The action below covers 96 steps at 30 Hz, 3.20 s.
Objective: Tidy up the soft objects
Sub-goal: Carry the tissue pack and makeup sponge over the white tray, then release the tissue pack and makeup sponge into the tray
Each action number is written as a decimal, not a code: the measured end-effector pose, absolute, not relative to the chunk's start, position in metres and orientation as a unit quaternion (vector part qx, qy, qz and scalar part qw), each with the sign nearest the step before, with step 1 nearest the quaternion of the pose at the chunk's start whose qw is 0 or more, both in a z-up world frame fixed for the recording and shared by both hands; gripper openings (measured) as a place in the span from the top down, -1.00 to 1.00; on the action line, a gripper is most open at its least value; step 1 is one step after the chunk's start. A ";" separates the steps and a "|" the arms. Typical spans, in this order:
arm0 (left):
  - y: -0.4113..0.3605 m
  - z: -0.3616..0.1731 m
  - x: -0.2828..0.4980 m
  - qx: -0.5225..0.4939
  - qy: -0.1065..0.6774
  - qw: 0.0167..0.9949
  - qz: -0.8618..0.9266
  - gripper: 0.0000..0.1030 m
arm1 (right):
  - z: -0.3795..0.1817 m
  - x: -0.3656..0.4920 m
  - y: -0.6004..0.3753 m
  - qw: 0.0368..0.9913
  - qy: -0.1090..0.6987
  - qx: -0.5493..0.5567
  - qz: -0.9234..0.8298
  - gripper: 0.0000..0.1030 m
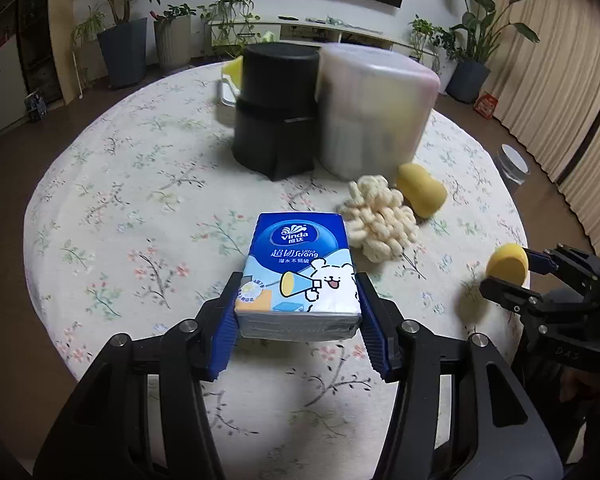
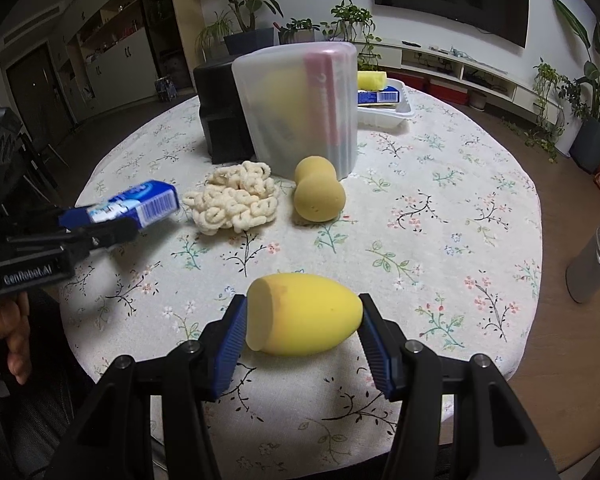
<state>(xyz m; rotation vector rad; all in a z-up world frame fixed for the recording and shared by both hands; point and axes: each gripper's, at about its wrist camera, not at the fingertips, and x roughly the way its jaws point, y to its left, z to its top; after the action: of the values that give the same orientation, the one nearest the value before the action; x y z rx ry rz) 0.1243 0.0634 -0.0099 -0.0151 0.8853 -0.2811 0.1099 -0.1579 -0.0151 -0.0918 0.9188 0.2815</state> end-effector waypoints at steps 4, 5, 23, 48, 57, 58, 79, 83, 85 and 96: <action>0.075 -0.004 0.131 -0.011 0.424 0.896 -0.129 0.01 | -0.012 0.110 -0.158 0.887 0.440 -0.053 0.129 -0.11; 0.079 -0.002 0.134 -0.012 0.421 0.898 -0.126 0.01 | -0.011 0.110 -0.159 0.887 0.440 -0.054 0.129 -0.11; 0.151 0.069 0.233 -0.015 0.381 0.920 -0.096 0.01 | 0.064 0.192 -0.272 0.914 0.401 -0.030 0.055 -0.11; 0.007 0.056 0.448 0.169 0.435 0.848 -0.252 0.01 | 0.053 0.455 -0.142 0.844 0.433 -0.163 0.270 -0.12; -0.011 0.021 0.455 0.202 0.461 0.819 -0.275 0.01 | 0.017 0.473 -0.115 0.811 0.455 -0.229 0.286 -0.12; -0.013 0.019 0.454 0.205 0.462 0.818 -0.275 0.01 | 0.015 0.474 -0.115 0.810 0.458 -0.231 0.285 -0.12; 0.003 0.045 0.450 0.182 0.442 0.841 -0.255 -0.43 | 0.026 0.473 -0.126 0.828 0.444 -0.215 0.268 -0.52; 0.010 0.054 0.438 0.173 0.434 0.847 -0.252 -0.44 | 0.034 0.467 -0.130 0.833 0.436 -0.211 0.267 -0.62; 0.016 0.061 0.426 0.172 0.426 0.853 -0.247 -0.44 | 0.039 0.463 -0.133 0.837 0.431 -0.210 0.263 -0.65; 0.061 0.090 0.306 0.080 0.356 0.897 -0.250 -0.69 | 0.076 0.366 -0.209 0.897 0.371 -0.087 0.225 -0.79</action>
<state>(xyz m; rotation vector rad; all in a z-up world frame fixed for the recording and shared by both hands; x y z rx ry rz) 0.3062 0.0614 0.0897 0.1650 0.7385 -0.5187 0.3665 -0.2092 0.0756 -0.1799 0.7684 0.4668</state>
